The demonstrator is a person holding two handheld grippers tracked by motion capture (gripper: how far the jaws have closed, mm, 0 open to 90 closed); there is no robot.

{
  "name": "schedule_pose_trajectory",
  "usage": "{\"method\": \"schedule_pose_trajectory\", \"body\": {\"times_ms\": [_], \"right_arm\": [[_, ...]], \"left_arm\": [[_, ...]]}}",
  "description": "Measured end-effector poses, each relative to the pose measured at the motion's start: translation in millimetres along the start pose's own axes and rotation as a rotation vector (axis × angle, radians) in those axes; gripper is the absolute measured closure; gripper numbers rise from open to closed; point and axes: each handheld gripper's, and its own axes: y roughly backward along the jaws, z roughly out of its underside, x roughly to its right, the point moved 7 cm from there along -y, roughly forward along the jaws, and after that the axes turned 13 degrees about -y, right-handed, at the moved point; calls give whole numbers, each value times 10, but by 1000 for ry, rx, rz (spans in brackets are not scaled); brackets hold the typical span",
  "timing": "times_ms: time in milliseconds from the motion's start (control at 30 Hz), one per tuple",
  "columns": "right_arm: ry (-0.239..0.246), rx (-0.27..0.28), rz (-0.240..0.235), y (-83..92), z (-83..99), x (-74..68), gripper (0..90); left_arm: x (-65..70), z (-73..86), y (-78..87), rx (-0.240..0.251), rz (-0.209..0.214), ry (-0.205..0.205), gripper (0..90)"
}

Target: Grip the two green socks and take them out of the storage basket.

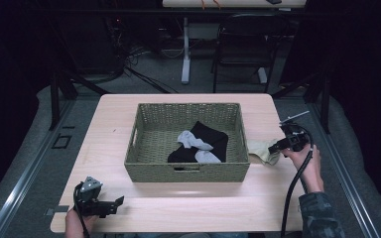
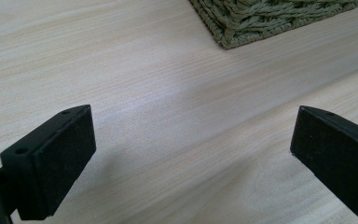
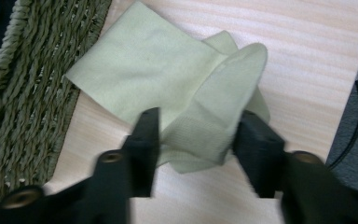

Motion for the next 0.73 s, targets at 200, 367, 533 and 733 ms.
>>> {"method": "schedule_pose_trajectory", "body": {"times_ms": [200,367,533,733], "right_arm": [[0,32,-10,137,92,49,263],[2,52,2,295,184,96,150],[25,45,24,395,234,109,109],[35,50,41,426,238,91,51]], "left_arm": [[13,-10,7,3,5,-8,0],[20,-21,0,5,3,-16,0],[31,-30,0,7,5,-18,0],[31,-32,-5,4,5,-19,0]]}}
